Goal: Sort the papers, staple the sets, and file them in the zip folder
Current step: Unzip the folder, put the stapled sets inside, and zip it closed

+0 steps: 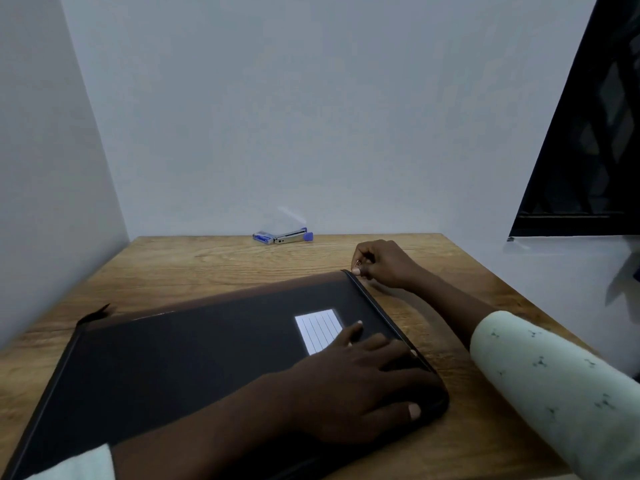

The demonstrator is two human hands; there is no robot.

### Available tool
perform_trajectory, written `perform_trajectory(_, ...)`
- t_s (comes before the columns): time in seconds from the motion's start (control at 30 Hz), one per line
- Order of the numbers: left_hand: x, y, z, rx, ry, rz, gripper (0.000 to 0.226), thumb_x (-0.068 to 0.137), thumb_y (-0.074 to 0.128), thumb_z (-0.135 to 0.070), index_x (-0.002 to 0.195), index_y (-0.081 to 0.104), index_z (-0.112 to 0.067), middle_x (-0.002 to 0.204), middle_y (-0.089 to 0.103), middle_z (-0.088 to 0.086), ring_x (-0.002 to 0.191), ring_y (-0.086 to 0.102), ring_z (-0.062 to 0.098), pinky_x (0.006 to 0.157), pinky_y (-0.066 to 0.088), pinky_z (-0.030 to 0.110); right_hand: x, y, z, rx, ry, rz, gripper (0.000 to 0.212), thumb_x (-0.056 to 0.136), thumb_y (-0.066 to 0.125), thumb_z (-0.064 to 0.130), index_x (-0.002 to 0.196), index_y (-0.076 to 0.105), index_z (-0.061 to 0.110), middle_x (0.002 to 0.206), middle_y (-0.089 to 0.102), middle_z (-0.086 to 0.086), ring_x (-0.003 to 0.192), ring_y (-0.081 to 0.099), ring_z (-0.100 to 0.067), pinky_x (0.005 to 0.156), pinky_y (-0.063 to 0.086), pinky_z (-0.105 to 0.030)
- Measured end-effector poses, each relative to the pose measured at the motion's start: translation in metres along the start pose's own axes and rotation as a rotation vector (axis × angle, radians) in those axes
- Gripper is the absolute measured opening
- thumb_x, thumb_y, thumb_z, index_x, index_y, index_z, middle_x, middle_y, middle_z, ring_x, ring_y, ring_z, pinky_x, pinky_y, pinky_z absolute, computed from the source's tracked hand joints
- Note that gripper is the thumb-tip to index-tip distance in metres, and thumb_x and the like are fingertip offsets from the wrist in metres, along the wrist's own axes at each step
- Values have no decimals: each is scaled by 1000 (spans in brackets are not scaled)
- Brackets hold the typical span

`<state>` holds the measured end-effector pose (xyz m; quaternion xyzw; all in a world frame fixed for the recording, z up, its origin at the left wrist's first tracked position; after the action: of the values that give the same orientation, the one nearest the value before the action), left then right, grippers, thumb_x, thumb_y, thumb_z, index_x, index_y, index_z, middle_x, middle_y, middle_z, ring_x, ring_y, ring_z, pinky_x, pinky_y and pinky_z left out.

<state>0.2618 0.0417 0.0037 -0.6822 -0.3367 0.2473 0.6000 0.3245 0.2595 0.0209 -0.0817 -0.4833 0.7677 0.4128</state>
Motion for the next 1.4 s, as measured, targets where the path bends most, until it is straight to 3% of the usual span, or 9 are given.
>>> perform_trajectory(0.2,-1,1,-1,7,48,5,44,106,30,-43,150,31,-36,149,33,-1,137,25,13,120,2,55,17,6,-1,25,53,36,10,86,69,1,81,66,10,71,64,6,54,59,9,55,43,-7)
perform_trajectory(0.4,1,3,0,-16,67,-30,43,105,33,-45,148,32,-38,146,34,-7,135,28,11,121,4,53,17,11,-4,10,125,24,3,88,70,11,91,71,12,78,64,8,74,59,-5,69,42,-20)
perform_trajectory(0.53,0,-8,6,-196,24,-60,49,99,50,-49,145,40,-35,147,40,-15,138,29,-1,123,7,37,15,5,3,-54,189,107,13,91,64,13,103,65,17,96,65,1,91,57,-13,78,45,-26)
perform_trajectory(0.7,-16,-20,25,-189,-56,-30,59,92,59,-54,146,42,-38,159,25,-18,145,14,-7,113,6,9,-4,-9,10,67,211,71,27,90,69,23,115,59,19,108,65,-3,97,61,-17,91,49,-35)
perform_trajectory(0.97,-55,-30,75,-73,-379,17,69,89,44,-70,150,29,-43,161,21,-16,148,14,2,123,12,38,-58,-23,48,136,80,23,26,86,72,37,109,65,27,115,64,9,104,63,-13,90,53,-33)
perform_trajectory(1.13,-87,-43,116,-70,-676,35,122,42,14,-108,149,24,-50,161,22,-16,148,22,14,118,23,52,-106,-13,91,6,29,441,63,76,74,54,132,48,41,133,46,19,122,45,-8,101,42,-33)
perform_trajectory(1.27,-109,-42,136,-122,-854,-39,124,37,14,-110,147,26,-54,151,40,-6,139,37,22,113,31,52,-139,4,110,-287,-3,739,114,65,83,55,149,6,51,161,-4,22,150,-3,-13,122,12,-49)
perform_trajectory(1.33,-111,-38,140,-70,-926,-81,122,37,9,-109,145,28,-55,142,43,-6,135,37,22,109,33,53,-146,9,114,-359,-43,747,115,64,84,54,147,4,55,161,-11,22,149,-16,-10,122,2,-52)
perform_trajectory(1.4,-107,-37,141,-66,-970,-114,117,43,13,-108,144,33,-53,136,43,-3,133,38,23,107,35,52,-145,8,114,-357,-64,715,106,66,84,52,144,13,58,161,-5,22,150,-7,-12,122,8,-51)
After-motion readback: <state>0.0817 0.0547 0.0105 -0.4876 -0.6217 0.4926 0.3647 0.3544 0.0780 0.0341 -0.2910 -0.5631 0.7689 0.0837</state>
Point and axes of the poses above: each hand's wrist, its own x-axis towards the middle knuckle, its own y-axis out of the palm, z = x × y, the point moved 3 cm from there along x, towards the middle knuckle
